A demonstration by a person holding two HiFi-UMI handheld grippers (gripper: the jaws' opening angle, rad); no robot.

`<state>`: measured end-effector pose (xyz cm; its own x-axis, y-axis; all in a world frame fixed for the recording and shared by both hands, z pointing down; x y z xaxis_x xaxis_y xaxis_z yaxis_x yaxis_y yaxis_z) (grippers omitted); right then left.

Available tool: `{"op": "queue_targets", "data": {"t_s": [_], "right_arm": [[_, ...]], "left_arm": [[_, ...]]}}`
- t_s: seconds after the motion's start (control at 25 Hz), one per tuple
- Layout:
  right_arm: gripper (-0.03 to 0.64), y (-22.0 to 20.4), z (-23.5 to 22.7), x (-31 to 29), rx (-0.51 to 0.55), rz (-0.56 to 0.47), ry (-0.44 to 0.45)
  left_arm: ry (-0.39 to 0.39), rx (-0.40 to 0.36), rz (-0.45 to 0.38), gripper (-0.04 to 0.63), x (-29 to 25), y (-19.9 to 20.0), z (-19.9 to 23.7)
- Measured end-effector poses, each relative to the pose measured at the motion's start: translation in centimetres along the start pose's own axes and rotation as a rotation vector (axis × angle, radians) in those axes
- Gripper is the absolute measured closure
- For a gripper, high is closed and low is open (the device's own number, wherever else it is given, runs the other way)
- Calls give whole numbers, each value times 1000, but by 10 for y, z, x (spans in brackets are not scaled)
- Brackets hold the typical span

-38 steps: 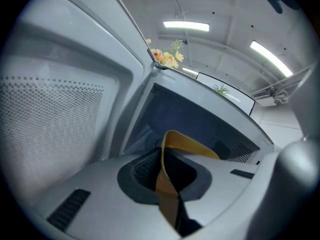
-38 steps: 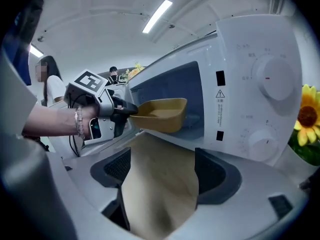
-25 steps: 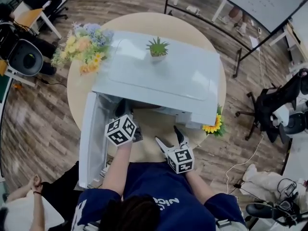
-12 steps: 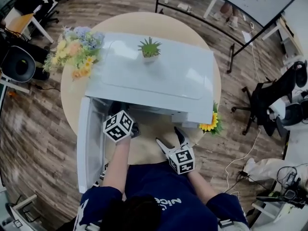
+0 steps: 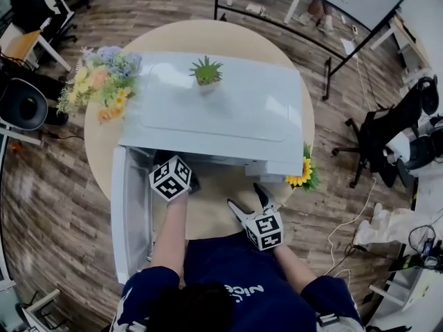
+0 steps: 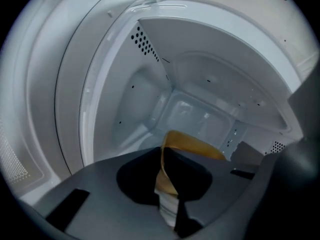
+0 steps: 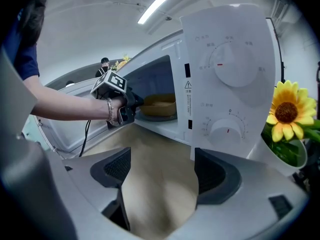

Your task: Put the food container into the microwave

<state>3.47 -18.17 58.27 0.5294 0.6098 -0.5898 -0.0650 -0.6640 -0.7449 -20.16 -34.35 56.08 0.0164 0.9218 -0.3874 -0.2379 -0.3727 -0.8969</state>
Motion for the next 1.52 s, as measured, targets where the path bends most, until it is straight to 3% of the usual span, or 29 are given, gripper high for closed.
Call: {"op": "queue_targets", "data": {"t_s": [0.36,0.48,0.72,1.0,1.28,1.52], "right_arm": [[221,0,-1,2,-4,-6,-12],[219,1,-1,2,0,-11,-12],[218,5,1,0,9,-27,0],[218,12,7,-2,41,-51,34],[219,19,13,2,61,-91,62],[221,22,19,4,94,-122,92]], "left_arm": [[-33,-23,-15,548,-6,5,-2],[-81,-27,-28,396,-3,8,-5],[-135,-171,-42,317,18,7,-12],[-136,-213,-51,307,57,-5,-9],[-237,-225,-63,307,97,-8,-24],[-259,-371,-30,307,138,-33,-40]]}}
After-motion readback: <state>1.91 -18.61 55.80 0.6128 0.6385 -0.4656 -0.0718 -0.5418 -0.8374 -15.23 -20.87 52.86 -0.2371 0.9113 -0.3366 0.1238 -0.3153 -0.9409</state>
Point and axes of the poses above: the fingertips, and each gripper's own axes: x backward along the fingers, z to its left, y out of its top, the point moved 3 cm from there along x, backward along the fingers, and after that the axes turned 10 degrees about -x, right-handed, at the moved point
